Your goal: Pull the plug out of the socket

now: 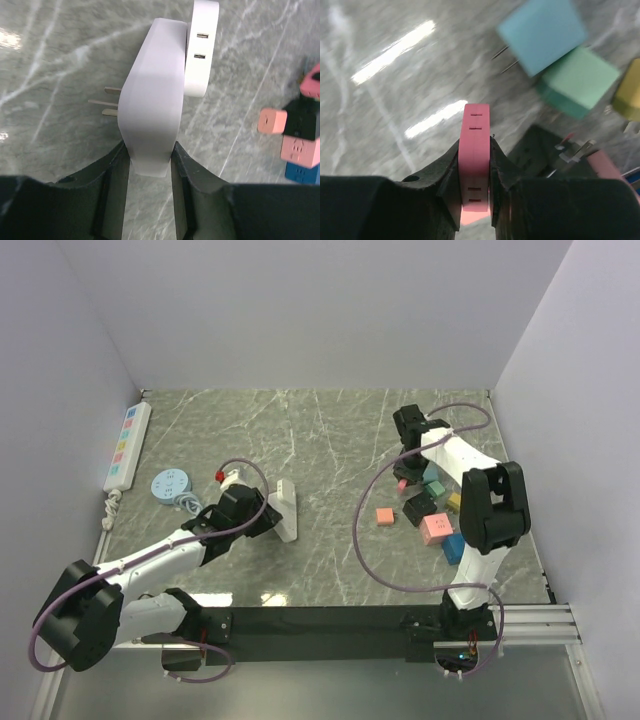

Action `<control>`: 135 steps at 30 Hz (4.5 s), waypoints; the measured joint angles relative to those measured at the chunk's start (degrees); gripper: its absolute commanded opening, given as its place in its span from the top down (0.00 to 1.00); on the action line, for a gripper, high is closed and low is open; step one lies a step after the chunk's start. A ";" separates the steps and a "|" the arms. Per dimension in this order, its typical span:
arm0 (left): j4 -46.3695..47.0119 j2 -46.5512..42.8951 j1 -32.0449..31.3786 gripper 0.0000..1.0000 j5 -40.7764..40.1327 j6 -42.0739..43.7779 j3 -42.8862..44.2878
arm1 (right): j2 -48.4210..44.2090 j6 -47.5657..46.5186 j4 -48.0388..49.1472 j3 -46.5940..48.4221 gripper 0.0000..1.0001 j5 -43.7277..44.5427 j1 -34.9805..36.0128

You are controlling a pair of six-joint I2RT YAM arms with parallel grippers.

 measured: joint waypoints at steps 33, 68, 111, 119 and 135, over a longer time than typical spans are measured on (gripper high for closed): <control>-0.04 -0.46 0.00 0.99 4.79 4.57 -0.15 | 3.04 0.13 6.80 13.77 0.05 -22.14 26.73; -0.50 -0.55 -1.66 0.99 7.26 3.06 -0.17 | 2.25 3.13 8.76 5.84 0.68 -18.56 26.82; 0.35 0.07 -0.52 1.00 4.22 2.10 -0.17 | 3.17 12.98 48.28 -15.39 0.60 -42.69 20.61; 1.62 0.98 -0.31 0.56 3.85 2.10 -0.07 | 4.83 14.78 51.65 -15.39 0.99 -43.85 20.35; 3.41 3.80 -0.39 0.59 2.21 1.95 -0.59 | 4.92 21.62 53.68 -16.37 1.00 -45.57 20.50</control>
